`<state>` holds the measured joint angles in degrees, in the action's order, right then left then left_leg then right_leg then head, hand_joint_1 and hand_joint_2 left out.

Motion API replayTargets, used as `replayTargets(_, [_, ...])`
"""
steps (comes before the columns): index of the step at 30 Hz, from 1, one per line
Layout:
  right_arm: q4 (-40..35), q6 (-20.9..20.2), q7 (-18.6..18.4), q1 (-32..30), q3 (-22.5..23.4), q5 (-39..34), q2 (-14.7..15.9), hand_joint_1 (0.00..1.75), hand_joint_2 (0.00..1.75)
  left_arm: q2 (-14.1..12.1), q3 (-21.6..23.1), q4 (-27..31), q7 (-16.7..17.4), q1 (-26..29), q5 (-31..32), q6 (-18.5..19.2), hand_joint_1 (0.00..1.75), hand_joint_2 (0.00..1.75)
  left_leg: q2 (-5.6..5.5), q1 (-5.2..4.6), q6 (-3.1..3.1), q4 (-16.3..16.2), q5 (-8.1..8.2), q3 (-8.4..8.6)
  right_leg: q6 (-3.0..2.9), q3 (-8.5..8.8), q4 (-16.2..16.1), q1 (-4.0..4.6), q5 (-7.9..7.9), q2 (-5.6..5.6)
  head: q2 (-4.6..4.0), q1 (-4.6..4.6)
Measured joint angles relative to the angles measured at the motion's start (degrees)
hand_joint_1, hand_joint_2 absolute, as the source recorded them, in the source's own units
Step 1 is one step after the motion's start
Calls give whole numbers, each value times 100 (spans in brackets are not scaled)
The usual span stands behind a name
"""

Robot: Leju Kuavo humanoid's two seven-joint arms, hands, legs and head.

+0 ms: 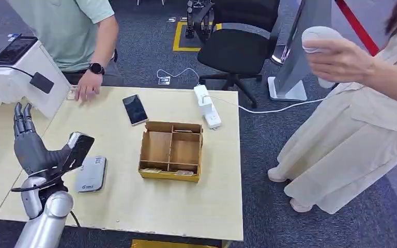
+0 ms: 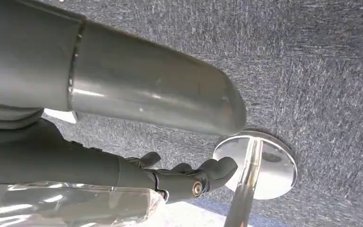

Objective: Pass the card to the sensor for recognition and then transmit it.

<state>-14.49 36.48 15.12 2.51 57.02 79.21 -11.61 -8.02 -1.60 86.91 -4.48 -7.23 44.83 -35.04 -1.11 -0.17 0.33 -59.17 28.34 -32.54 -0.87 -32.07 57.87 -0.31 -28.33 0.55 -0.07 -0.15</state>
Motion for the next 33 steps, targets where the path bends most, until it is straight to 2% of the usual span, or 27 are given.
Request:
replayTargets(3, [-2, 0, -4, -10, 0, -11, -17, 0, 0, 9, -46, 163, -144, 169, 33, -150, 0, 175, -1, 0, 0, 0, 0, 0, 0, 0, 0, 0, 0, -1, 0, -2])
replayTargets(10, [-2, -7, -9, -39, 9, -20, -35, 0, 0, 35, -131, 446, -304, 503, 201, -236, 0, 175, 0, 0, 0, 0, 0, 0, 0, 0, 0, 0, 0, -1, 0, -2])
replayTargets(22, [-63, -74, 11, -85, 65, -74, -74, 0, 0, -2, -140, 857, -205, 1238, 880, 306, 0, 175, 1, 0, 3, 0, 3, 0, 1, -1, -1, 0, -1, 0, 0, 0])
replayTargets(33, [-92, -81, 66, -85, 151, -79, -81, 0, 0, -13, 87, 857, -166, 1416, 1316, 527, 0, 175, 0, -1, 3, 0, 2, 0, 1, -1, -1, 0, -1, -2, 0, 0])
